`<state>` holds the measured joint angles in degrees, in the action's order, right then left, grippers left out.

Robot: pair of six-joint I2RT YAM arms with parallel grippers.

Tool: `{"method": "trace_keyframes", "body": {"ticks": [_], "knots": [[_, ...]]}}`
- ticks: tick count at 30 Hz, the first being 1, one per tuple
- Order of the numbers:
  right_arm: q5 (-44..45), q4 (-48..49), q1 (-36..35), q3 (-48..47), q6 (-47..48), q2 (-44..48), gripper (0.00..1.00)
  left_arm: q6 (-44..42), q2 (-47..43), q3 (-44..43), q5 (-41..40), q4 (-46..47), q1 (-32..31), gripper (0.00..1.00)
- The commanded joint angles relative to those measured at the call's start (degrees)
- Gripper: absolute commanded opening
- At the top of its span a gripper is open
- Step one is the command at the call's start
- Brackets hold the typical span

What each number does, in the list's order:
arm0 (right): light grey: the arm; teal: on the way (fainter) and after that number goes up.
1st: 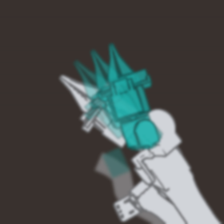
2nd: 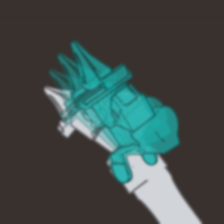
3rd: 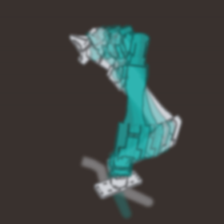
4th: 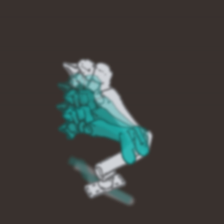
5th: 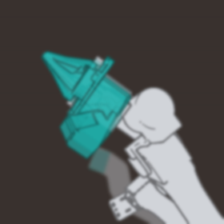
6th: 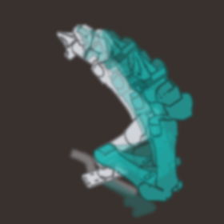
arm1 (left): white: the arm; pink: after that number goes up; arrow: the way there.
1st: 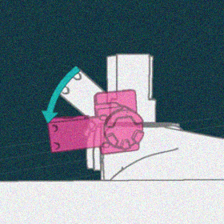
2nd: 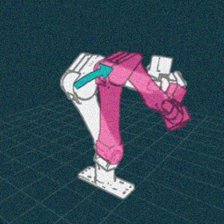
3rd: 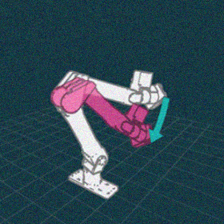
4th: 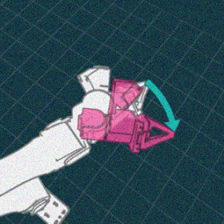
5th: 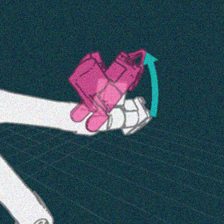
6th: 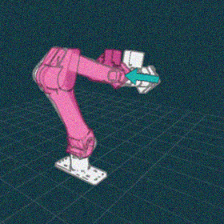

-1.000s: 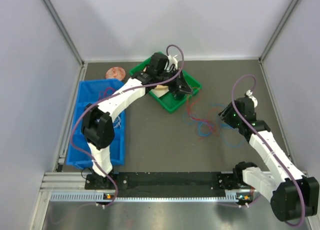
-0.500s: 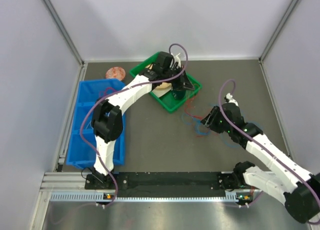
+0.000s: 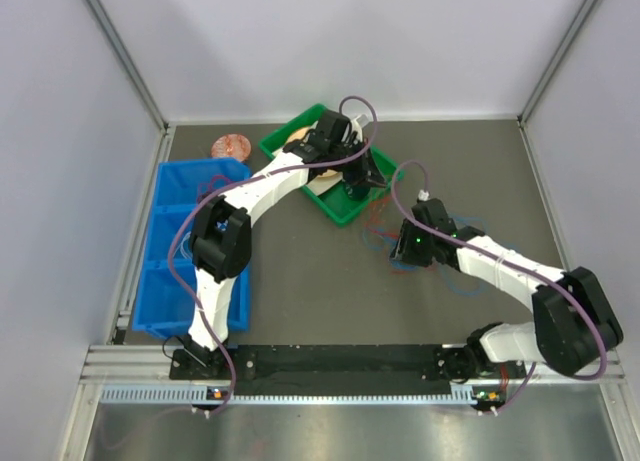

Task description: Untangle the cables

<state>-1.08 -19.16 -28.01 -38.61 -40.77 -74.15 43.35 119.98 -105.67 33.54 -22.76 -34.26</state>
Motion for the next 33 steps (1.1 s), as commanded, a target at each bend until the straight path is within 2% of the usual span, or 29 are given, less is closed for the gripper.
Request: {"method": "trace_keyframes", "body": {"ticks": [1,6,9,14,18,23,26,27,33], "knots": [[-7.86,4.57,-0.55,-3.14,11.93,-2.49,0.38,-1.34,0.42,-2.52,0.21,-0.96,0.16,0.0],[-8.68,4.13,-0.82,-2.26,21.15,-2.32,0.4,-1.69,0.25,-2.26,0.21,-1.49,0.42,0.0],[-5.51,2.2,-1.52,-2.26,24.5,-2.23,0.4,-2.22,-0.01,-2.26,0.3,-2.2,0.51,0.0],[-4.45,2.37,-1.7,-2.34,25.04,-4.24,0.38,-2.05,0.07,-2.0,0.47,-2.02,0.6,0.0],[-3.4,2.28,-1.96,-3.05,24.34,-6.09,0.27,-1.26,0.25,-2.17,0.65,-1.67,0.77,0.0],[-3.14,1.67,-2.05,-3.58,23.28,-6.54,0.23,0.41,0.34,-2.61,1.88,-1.41,1.48,0.0],[-3.22,0.79,-2.05,-3.75,22.85,-5.66,0.1,1.03,-0.01,-2.09,1.62,-1.41,1.48,0.0],[-3.57,-0.17,-2.05,-4.28,22.58,-5.05,0.0,1.03,-0.27,-2.0,1.53,-1.32,1.56,0.0],[-2.44,-2.9,-2.05,-4.9,19.77,5.3,0.0,0.68,-2.99,0.98,-0.14,-1.23,2.53,0.0]]}}
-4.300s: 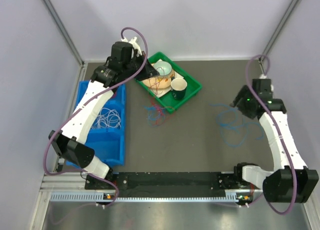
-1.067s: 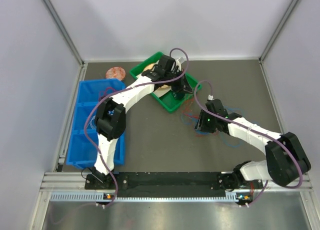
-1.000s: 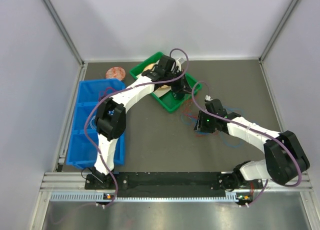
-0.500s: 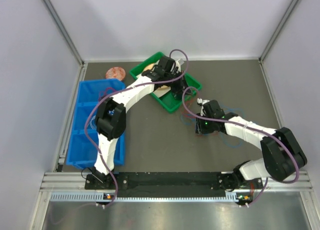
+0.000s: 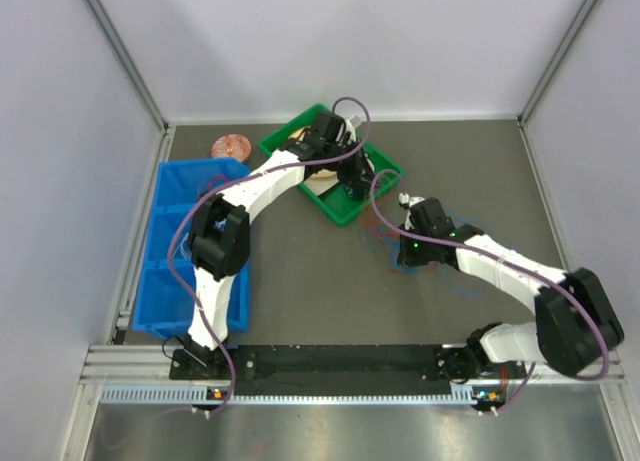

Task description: Untangle the cables

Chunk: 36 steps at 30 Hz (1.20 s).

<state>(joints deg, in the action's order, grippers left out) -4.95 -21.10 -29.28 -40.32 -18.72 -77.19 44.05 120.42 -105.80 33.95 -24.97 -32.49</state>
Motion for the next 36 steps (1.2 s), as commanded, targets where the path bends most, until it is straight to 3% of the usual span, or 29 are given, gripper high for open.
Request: {"method": "trace_keyframes", "body": {"ticks": [1,7,10,11,13,14,17,28,36], "knots": [[2.22,-1.57,-0.69,-3.1,-2.89,9.76,0.0,-0.89,-3.96,1.82,-2.3,0.8,0.94,0.0],[4.69,-4.03,-0.78,-3.28,-6.41,16.01,0.0,-4.5,-7.65,4.1,-6.62,-2.02,0.94,0.0],[2.49,-6.57,-0.78,-5.38,-5.98,11.91,0.01,-4.07,-8.97,6.92,-7.06,-0.43,0.94,0.0],[2.4,-9.02,-1.04,-6.95,-5.8,10.75,0.12,-4.06,-8.98,7.44,-7.41,-0.52,1.02,0.0],[4.67,-10.09,-1.39,-7.5,-6.41,8.65,0.23,-4.15,-8.89,7.54,-8.2,-0.34,0.94,0.0],[6.6,-10.27,-1.48,-6.98,-7.98,8.37,0.35,-4.41,-8.89,7.62,-9.25,-0.34,0.94,0.0],[10.66,-10.1,-1.48,-6.27,-9.05,6.88,0.46,-5.64,-9.06,7.45,-9.7,-0.78,1.02,0.0],[3.99,-3.07,-1.83,-4.6,-3.78,3.27,0.43,-6.0,-13.1,9.38,-8.64,0.01,0.94,0.0],[5.31,-1.31,-2.01,-2.05,-3.43,1.43,0.41,-3.89,-14.6,12.2,-9.96,2.29,0.76,0.0]]}}
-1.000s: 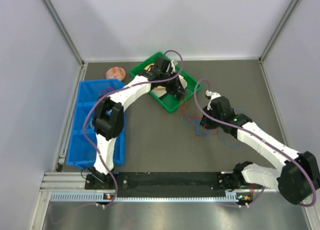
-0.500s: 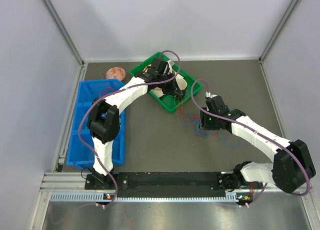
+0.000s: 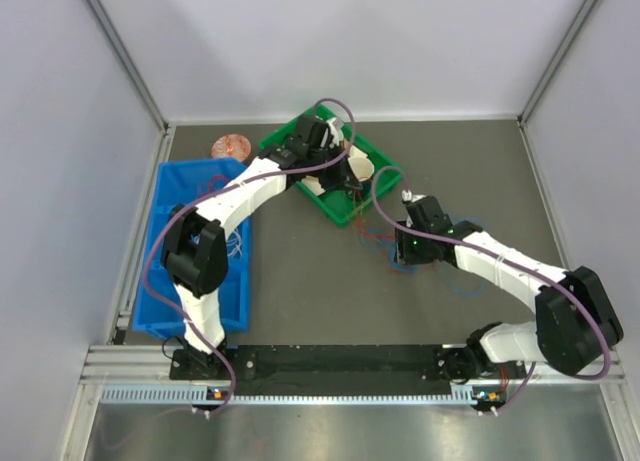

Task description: Untangle the cables

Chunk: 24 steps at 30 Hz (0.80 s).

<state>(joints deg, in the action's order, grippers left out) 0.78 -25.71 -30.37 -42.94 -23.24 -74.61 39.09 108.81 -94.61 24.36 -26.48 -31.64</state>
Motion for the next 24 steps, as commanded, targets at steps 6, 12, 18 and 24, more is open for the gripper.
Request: {"method": "trace_keyframes", "body": {"ticks": [6,12,18,24], "knots": [[-1.92,4.27,-1.71,0.84,3.64,-2.82,0.4,1.34,-2.99,1.44,-0.72,4.07,-0.44,0.0],[-0.95,7.42,-2.76,0.49,4.79,-7.91,0.42,0.9,-3.7,2.06,-0.98,4.15,-0.44,0.0],[0.37,8.23,-2.77,-1.27,5.58,-14.5,0.41,2.57,-4.22,3.46,0.07,5.3,-0.62,0.0],[2.83,8.49,-2.94,-0.74,4.96,-13.37,0.24,1.52,-6.33,6.45,-1.15,6.26,-0.62,0.0]]}}
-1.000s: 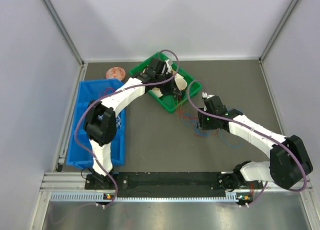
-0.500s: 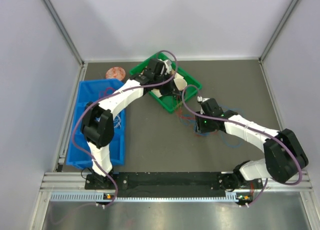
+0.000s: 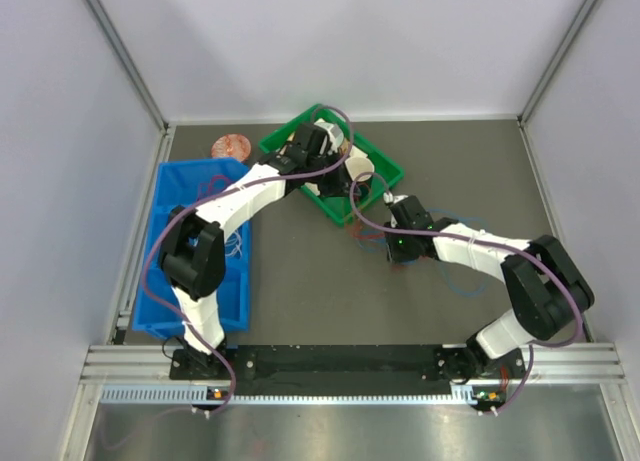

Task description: Untangle the cables

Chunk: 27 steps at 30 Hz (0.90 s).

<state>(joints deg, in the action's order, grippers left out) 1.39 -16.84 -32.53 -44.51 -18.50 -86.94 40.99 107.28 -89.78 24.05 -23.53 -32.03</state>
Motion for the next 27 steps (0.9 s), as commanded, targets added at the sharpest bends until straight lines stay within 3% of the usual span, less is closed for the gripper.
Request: {"method": "trace_keyframes", "body": {"ticks": [1,3,5,10,18,27], "knots": [[1.95,-0.39,-0.78,0.74,0.05,-0.87,0.19,-0.39,-5.24,1.88,-0.94,3.31,-0.14,0.0],[1.69,-0.65,-0.69,0.83,-0.04,-0.26,0.14,-0.82,-5.42,2.24,-0.5,3.23,-0.22,0.0],[1.43,-0.82,-0.78,1.62,-1.27,2.2,0.0,-1.87,-5.42,2.15,-0.85,2.79,-0.14,0.0],[1.42,-4.51,-0.78,4.25,-5.49,11.86,0.0,-3.9,-7.35,1.62,-4.1,-0.2,0.83,0.0],[8.89,-16.46,-0.08,4.87,-8.65,30.67,0.0,-0.92,-17.61,3.9,-1.38,1.73,11.81,0.0],[8.46,-19.2,6.07,7.07,-11.64,29.46,0.0,-1.09,-30.1,1.11,-1.99,-0.02,23.5,0.0]]}}
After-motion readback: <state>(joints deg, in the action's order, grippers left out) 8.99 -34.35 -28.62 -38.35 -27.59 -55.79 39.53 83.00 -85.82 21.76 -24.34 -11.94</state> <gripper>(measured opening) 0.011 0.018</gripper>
